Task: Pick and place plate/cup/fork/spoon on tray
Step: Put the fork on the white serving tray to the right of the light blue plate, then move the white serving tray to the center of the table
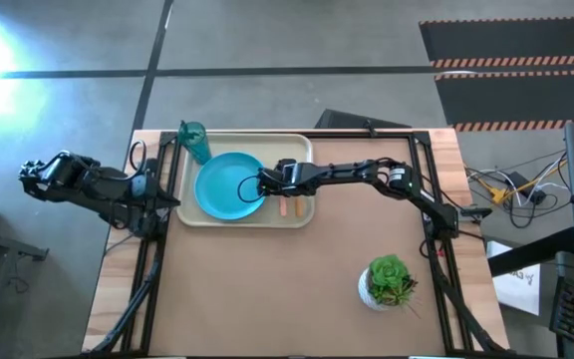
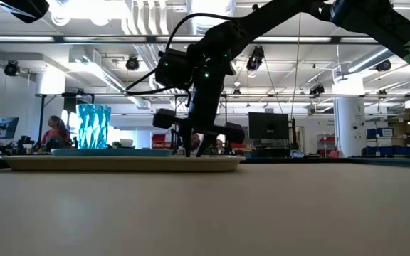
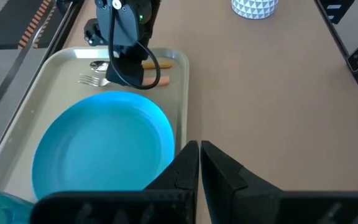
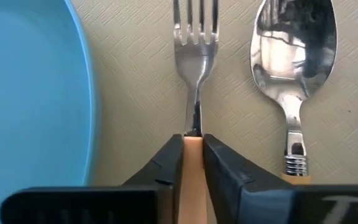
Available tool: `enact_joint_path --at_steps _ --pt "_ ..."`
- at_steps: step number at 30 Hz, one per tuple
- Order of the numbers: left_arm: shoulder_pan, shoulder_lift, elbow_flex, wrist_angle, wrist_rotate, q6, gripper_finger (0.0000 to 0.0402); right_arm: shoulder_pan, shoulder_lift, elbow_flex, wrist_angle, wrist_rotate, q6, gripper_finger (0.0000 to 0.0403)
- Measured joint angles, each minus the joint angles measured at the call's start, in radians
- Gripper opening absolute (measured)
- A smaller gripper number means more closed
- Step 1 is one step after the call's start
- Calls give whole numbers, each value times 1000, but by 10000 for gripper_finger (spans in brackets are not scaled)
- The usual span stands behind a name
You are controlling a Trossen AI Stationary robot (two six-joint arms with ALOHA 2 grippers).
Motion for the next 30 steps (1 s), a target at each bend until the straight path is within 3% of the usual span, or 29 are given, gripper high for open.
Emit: enact_joint_path --at_steps 5,12,20,24,27,30 --pt "0 0 0 -1 0 0 0 0 0 0 2 3 0 91" --pt "0 0 0 -1 0 5 0 4 0 33 2 27 -50 97" --pt "0 0 0 0 -7 9 0 1 -1 258 -25 71 -349 86" --pt "0 1 0 1 -29 9 0 -47 -3 378 -43 91 -499 56" --pt "0 4 0 2 -31 9 0 -104 -3 442 -39 37 -592 17" --pt "0 7 0 2 -31 7 0 -159 -4 465 -34 -49 -622 10"
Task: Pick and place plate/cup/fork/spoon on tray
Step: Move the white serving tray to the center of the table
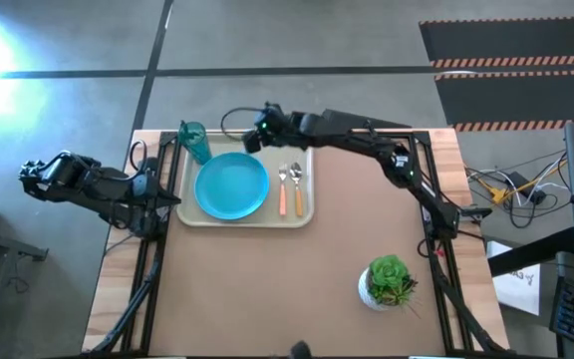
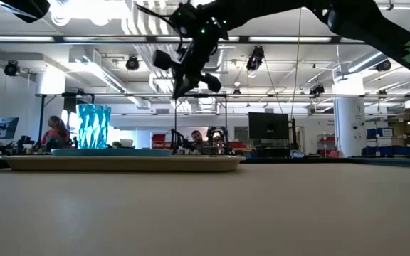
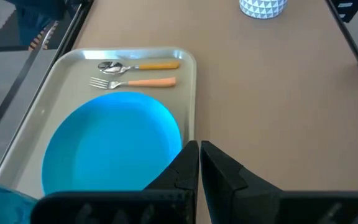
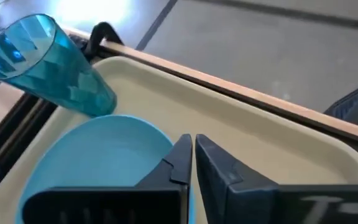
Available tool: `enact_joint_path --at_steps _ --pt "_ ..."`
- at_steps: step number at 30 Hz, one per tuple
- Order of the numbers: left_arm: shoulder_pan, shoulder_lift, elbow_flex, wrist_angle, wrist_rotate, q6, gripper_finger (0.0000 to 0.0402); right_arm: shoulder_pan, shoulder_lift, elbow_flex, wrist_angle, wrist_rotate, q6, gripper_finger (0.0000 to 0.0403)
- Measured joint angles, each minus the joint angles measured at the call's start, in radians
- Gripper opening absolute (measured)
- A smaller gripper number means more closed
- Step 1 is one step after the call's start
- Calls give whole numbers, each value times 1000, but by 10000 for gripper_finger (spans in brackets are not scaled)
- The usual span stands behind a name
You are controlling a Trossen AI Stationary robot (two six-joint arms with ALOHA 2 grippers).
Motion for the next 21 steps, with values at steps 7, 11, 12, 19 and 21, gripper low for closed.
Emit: enact_joint_path --at_steps 7,11,12,19,21 --pt "1 6 0 2 -1 -10 0 -109 1 -16 -78 -111 -30 8" --pt "1 13 0 23 -16 -9 0 -164 7 -41 -18 -188 -42 8" --pt "1 15 0 35 -23 -8 0 -175 9 -48 -2 -211 -46 8" --pt "1 29 -8 85 -51 -35 0 -228 45 -97 104 -270 -52 8" --pt "1 35 -14 88 -53 -37 0 -241 63 -100 117 -294 -52 8"
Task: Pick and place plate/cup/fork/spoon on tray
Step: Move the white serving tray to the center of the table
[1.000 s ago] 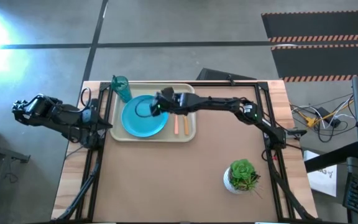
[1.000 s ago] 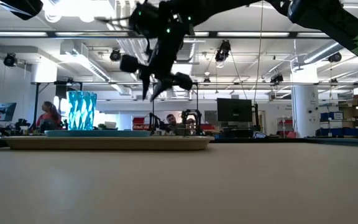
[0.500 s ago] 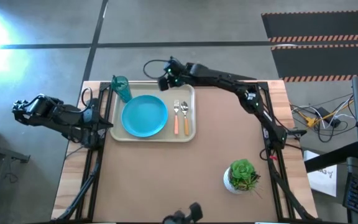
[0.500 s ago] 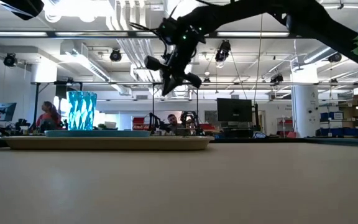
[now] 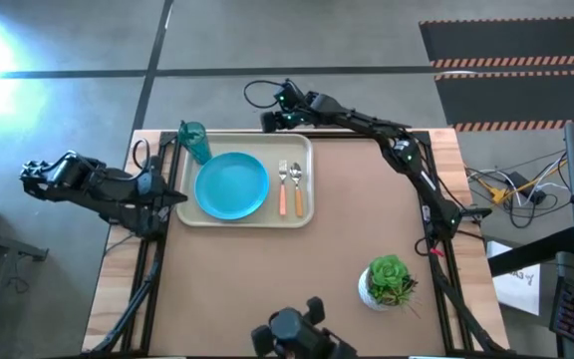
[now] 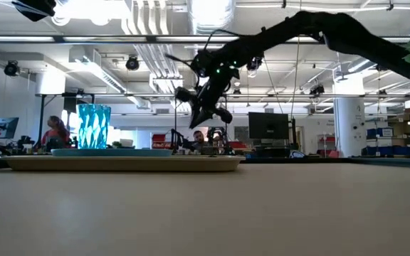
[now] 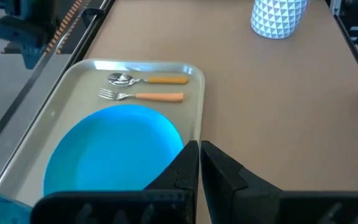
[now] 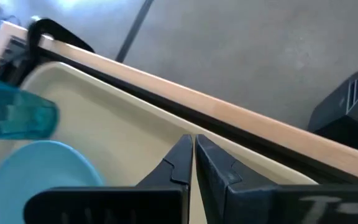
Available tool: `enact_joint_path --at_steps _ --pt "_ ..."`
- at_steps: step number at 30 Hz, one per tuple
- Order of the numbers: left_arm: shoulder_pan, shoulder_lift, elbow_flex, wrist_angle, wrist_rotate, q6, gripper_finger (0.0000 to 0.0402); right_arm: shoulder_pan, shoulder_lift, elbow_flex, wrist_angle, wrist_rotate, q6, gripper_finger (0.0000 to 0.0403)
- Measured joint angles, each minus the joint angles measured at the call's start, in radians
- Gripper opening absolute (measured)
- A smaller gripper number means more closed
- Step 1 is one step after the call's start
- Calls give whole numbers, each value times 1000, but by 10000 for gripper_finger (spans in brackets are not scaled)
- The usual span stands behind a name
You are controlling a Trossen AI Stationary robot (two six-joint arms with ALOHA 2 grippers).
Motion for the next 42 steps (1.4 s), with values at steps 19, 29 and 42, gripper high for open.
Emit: enact_joint_path --at_steps 19,29,42 --pt "0 27 -3 19 -1 -25 0 -57 116 -2 78 -24 -22 8" --pt "0 22 -3 19 -1 -24 0 -63 116 -26 103 -24 -27 8" --pt "0 22 -3 18 -1 -23 0 -36 157 -42 109 -47 -8 8"
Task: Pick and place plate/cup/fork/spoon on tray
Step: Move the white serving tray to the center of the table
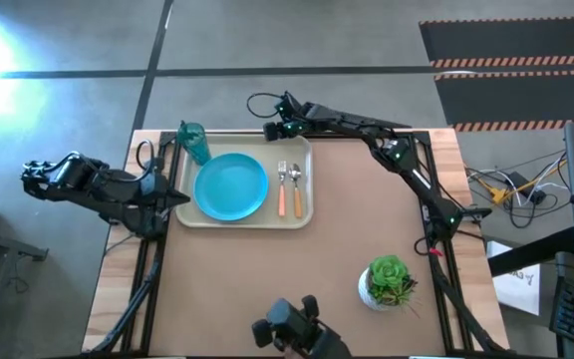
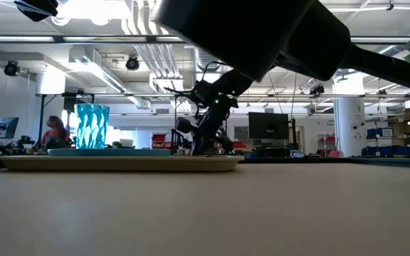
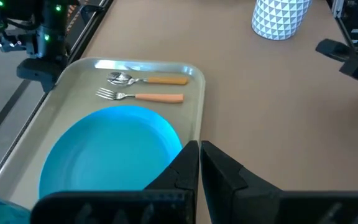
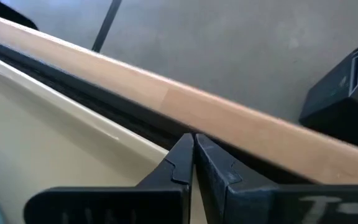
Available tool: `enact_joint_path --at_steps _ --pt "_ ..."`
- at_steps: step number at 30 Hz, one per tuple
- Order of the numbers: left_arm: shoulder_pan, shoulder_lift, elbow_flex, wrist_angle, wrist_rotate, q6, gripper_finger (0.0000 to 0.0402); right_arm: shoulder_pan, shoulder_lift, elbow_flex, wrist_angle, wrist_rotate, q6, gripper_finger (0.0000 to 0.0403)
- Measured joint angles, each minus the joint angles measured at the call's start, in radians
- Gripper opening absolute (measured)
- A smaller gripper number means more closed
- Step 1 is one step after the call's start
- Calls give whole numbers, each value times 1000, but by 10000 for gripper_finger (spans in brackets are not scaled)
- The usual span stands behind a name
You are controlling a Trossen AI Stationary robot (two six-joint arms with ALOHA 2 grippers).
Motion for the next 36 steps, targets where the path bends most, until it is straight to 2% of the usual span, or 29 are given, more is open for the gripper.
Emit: enact_joint_path --at_steps 9,16,25,29,36 --pt "0 -5 0 0 -2 0 0 44 7 1 0 29 7 8" --pt "0 -6 0 0 -3 0 0 101 8 0 -40 -31 17 8" --pt "0 -7 0 -1 -2 0 0 116 -1 -3 -52 12 -23 8" --pt "0 -7 0 -1 -1 0 0 116 -43 -5 -103 61 -82 8" --pt "0 -7 0 -2 0 1 0 125 -163 6 -340 135 -142 8"
